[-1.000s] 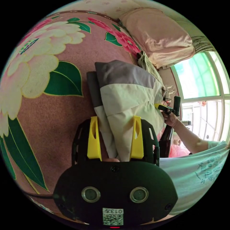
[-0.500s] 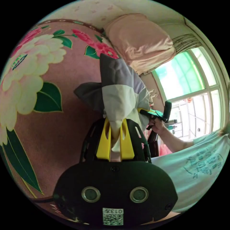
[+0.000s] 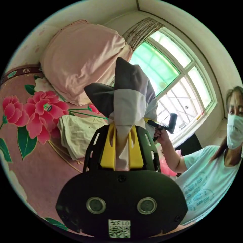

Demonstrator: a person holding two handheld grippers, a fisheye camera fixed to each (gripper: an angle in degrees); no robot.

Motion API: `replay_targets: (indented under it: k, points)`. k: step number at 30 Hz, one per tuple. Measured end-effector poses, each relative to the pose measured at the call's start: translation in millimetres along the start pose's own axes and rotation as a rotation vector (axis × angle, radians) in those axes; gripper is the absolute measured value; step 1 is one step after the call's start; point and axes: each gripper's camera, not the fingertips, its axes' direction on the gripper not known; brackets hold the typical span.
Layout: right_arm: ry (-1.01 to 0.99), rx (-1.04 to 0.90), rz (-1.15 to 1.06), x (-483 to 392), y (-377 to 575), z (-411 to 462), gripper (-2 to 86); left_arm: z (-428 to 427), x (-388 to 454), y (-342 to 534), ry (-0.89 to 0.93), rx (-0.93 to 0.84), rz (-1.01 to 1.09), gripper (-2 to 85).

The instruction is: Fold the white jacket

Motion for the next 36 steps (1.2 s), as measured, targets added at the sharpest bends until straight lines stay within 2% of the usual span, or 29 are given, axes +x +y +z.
replay_targets:
  k: [5,10,12,16,20,24,28,31,33,36]
  points:
    - [0.017,-0.178,0.150,72.9,-16.7,86.4,6.9,91.6,-55.8,-39.8,-0.233,-0.204,-0.020,9.2]
    - [0.086,-0.474,0.183,107.3,19.9,221.3,7.9,180.5,-129.1,-4.1,-0.423,-0.417,-0.107,10.9]
    - [0.063,-0.390,0.203,111.2,37.9,236.2,8.2,187.3,-155.6,15.7,-0.406,-0.364,-0.187,11.5]
    - [0.044,-0.355,0.182,102.3,43.8,230.9,8.4,189.3,-177.5,42.6,-0.332,-0.319,-0.253,11.9]
    - [0.023,-0.276,0.204,86.7,51.8,209.4,10.2,171.8,-166.4,63.3,-0.299,-0.251,-0.277,15.0]
    - [-0.315,-0.166,0.368,98.5,58.2,138.8,14.3,90.6,-130.1,119.7,-0.245,-0.067,-0.250,17.7]
    - [-0.251,0.043,0.283,44.0,76.3,28.0,13.6,4.3,-80.8,217.0,-0.345,-0.027,-0.252,17.9]
    - [-0.138,0.148,0.137,-49.4,90.7,-44.7,13.5,-53.6,-28.3,320.5,-0.448,-0.062,-0.314,17.6]
    - [-0.087,0.189,0.008,-139.8,99.6,-76.8,13.4,-101.2,19.4,409.1,-0.511,0.004,-0.422,16.7]
    - [-0.123,0.219,-0.071,-249.1,98.4,-91.9,12.7,-150.4,82.8,511.5,-0.607,0.109,-0.545,15.5]
